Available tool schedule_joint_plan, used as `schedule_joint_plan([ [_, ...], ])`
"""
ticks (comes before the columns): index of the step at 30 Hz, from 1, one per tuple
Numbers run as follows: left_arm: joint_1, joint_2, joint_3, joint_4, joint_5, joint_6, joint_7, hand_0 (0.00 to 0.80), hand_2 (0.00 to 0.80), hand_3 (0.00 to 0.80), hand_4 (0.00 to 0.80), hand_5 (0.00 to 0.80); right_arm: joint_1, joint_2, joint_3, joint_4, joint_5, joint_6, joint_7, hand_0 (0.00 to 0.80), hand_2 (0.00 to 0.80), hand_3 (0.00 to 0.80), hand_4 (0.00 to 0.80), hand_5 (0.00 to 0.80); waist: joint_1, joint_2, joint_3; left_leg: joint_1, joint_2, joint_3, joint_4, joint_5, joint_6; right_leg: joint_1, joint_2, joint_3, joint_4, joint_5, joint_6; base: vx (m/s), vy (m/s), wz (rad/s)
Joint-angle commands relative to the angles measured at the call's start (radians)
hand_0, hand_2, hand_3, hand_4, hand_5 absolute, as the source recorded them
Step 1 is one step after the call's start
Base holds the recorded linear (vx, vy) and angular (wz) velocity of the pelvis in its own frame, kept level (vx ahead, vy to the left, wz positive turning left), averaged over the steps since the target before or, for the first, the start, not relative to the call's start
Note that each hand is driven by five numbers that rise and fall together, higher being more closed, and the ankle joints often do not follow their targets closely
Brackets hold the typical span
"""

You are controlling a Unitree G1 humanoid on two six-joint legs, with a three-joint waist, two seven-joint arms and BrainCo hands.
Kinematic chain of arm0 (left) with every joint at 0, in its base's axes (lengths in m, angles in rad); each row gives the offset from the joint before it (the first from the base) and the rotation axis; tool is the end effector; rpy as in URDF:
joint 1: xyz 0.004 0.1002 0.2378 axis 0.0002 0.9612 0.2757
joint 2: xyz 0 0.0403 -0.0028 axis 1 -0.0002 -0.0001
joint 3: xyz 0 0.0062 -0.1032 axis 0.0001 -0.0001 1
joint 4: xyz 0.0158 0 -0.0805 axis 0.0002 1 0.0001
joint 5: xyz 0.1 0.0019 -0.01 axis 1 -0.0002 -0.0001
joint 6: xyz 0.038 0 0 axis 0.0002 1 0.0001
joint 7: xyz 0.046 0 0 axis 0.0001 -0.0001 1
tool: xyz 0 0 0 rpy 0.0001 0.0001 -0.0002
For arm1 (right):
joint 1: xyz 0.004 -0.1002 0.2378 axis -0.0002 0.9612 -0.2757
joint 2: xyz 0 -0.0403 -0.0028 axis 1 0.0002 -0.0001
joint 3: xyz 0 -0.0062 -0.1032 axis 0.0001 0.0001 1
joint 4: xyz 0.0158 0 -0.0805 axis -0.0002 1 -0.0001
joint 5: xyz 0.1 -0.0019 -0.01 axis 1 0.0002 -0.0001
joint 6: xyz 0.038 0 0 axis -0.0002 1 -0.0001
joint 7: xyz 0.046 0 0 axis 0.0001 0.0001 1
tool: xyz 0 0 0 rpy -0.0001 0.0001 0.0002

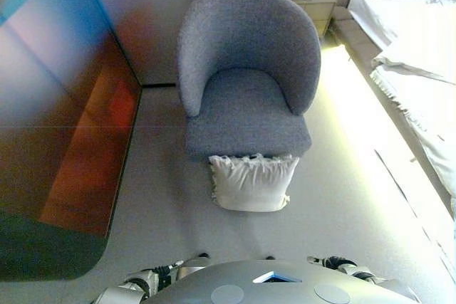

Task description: Pick up the cushion and take it to the sofa

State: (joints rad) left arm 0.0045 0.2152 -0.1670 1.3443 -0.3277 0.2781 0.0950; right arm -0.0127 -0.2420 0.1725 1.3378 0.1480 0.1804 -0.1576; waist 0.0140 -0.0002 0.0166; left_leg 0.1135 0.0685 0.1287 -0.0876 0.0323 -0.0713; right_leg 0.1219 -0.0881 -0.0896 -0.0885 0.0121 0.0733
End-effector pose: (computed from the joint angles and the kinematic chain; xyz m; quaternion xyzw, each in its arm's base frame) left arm 0.0368 0.2170 -0.1233 0.0276 0.7187 0.1365 0.6813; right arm 0.0488 -0.2281 -0.1200 -0.1393 0.6734 -0.1173 0.7165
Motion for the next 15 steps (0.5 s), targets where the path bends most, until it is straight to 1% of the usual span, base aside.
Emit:
schedule_joint_plan([
  [1,-0.053,-0.021,0.0,0.058,0.02,0.013,0.015,0.0,0.0,0.0,0.0,0.0,-0.052,0.008,0.007,0.052,-0.021,-0.009,-0.002,0.0,0.0,0.0,0.0,0.0,0.003,-0.012,0.01,-0.015,-0.035,-0.037,0.0,0.01,0.042,-0.028,-0.024,-0.042,0.015,0.068,0.015,0.0,0.0,0.0],
  [4,-0.052,-0.022,-0.002,0.06,0.02,0.01,-0.001,0.0,0.0,0.0,0.0,0.0,-0.054,0.009,0.01,0.053,-0.017,-0.005,-0.008,0.0,0.0,0.0,0.0,0.0,0.003,-0.013,0.007,-0.013,-0.035,-0.038,0.0,0.008,0.042,-0.026,-0.024,-0.041,0.012,0.069,0.015,0.0,0.0,0.0],
  [6,-0.051,-0.026,-0.006,0.061,0.023,0.031,-0.022,0.0,0.0,0.0,0.0,0.0,-0.052,0.011,0.011,0.053,-0.011,-0.003,-0.013,0.0,0.0,0.0,0.0,0.0,0.004,-0.014,0.005,-0.012,-0.032,-0.037,0.0,0.006,0.041,-0.024,-0.025,-0.044,0.01,0.069,0.017,0.033,-0.003,0.02],
  [9,-0.049,-0.03,-0.008,0.061,0.021,0.019,-0.007,0.0,0.0,0.0,0.0,0.0,-0.053,0.013,0.008,0.054,-0.01,-0.004,-0.012,0.0,0.0,0.0,0.0,0.0,0.004,-0.015,0.005,-0.011,-0.031,-0.036,0.0,0.004,0.041,-0.023,-0.026,-0.044,0.009,0.069,0.018,0.0,0.0,0.0],
  [15,-0.054,-0.03,-0.009,0.064,0.019,0.024,-0.001,0.0,0.0,0.0,0.0,0.0,-0.055,0.016,0.014,0.054,0.001,0.0,-0.015,0.0,0.0,0.0,0.0,0.0,0.006,-0.016,0.007,-0.011,-0.03,-0.034,0.0,0.003,0.041,-0.026,-0.028,-0.048,0.01,0.071,0.021,0.0,0.0,0.0],
])
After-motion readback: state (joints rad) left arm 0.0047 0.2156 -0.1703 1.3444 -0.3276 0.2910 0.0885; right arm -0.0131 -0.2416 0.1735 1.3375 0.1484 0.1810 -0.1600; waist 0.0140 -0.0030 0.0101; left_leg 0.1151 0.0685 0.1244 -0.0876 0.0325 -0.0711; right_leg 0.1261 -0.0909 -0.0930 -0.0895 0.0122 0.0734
